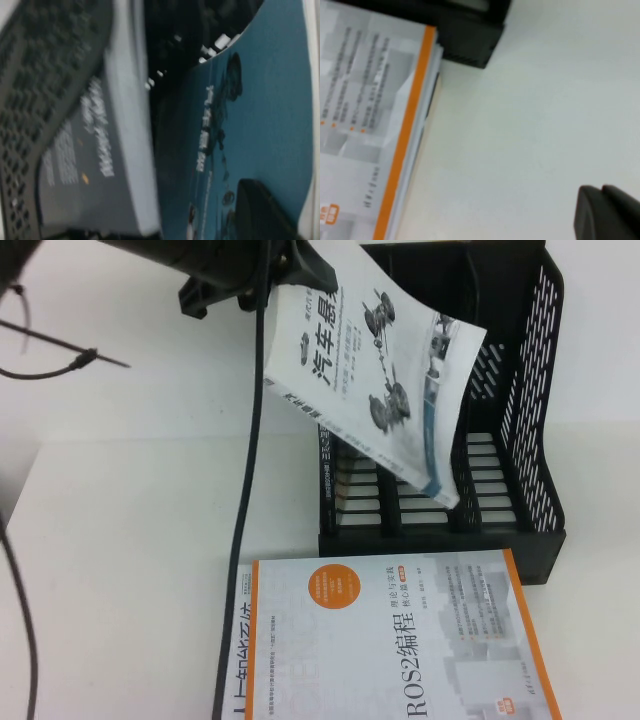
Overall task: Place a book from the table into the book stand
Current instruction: Place the book on the book shelf
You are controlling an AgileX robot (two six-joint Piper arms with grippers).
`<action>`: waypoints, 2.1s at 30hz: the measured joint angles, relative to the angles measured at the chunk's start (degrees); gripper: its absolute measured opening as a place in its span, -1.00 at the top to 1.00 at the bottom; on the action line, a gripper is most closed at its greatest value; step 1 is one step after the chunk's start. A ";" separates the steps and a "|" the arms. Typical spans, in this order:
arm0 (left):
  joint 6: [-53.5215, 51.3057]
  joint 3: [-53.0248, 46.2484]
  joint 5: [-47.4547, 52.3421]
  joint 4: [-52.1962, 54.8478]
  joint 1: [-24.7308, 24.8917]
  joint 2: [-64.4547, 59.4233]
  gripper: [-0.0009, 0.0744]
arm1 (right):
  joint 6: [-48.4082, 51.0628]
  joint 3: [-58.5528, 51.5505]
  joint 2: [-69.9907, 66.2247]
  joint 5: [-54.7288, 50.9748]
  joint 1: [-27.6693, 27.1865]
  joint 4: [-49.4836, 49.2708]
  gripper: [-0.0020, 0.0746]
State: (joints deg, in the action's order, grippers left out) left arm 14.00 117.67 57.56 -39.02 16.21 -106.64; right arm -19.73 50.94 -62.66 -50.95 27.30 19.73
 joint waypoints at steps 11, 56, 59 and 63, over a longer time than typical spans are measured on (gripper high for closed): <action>6.34 4.70 1.60 9.72 3.97 -4.15 0.66 | -2.43 -0.23 3.26 -0.52 0.00 1.57 0.93; 28.95 21.79 3.19 44.49 15.58 -4.36 0.66 | -4.01 -0.56 3.26 -0.30 0.00 -2.91 0.93; 30.07 21.79 3.07 44.62 15.58 -4.25 0.66 | -4.01 -0.56 3.26 -0.30 0.00 -2.91 0.93; 31.77 21.79 3.50 45.86 15.58 -4.14 0.66 | -4.01 -0.56 3.26 -0.07 0.00 -2.91 0.93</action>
State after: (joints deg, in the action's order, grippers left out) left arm 45.76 139.46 61.06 6.83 31.79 -110.78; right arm -23.74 50.37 -59.40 -51.02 27.30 16.82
